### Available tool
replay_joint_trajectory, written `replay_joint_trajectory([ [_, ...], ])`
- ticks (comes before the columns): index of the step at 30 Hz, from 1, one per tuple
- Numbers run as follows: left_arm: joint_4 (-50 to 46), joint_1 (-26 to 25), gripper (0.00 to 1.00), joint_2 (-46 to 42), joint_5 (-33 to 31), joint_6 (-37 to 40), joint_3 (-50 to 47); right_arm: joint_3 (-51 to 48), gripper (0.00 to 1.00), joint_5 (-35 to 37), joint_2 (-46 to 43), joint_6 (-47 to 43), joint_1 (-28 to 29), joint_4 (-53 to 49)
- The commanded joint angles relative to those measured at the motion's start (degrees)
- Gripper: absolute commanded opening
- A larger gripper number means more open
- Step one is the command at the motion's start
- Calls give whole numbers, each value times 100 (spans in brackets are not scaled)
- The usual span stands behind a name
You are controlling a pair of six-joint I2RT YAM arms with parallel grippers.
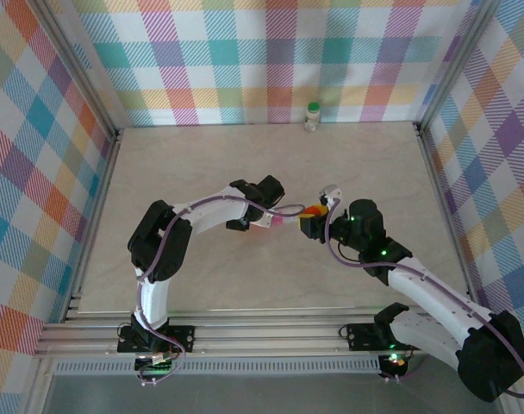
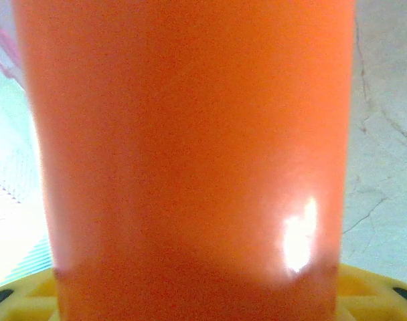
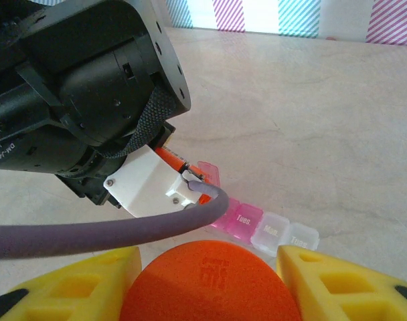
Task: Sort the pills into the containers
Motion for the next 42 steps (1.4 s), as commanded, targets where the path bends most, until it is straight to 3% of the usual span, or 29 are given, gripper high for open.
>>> replay_joint_trajectory([
  [1,-2,-42,0,-95,-390,259,-90,114,0,-109,8,68,-13,86],
  [16,213,-125,0,-112,-684,565,-207,120,0,-163,39,97,-10,117],
  [30,453,324,0,-924,644,-451,-639,115,0,-163,65,99,-13,115],
  [37,1391,541,0,-1553,1357,-1244,-1372,130,0,-164,124,82,-13,126],
  [42,3195,616,0,-3023,2069,-2464,-2646,129,0,-104,117,46,-13,94],
])
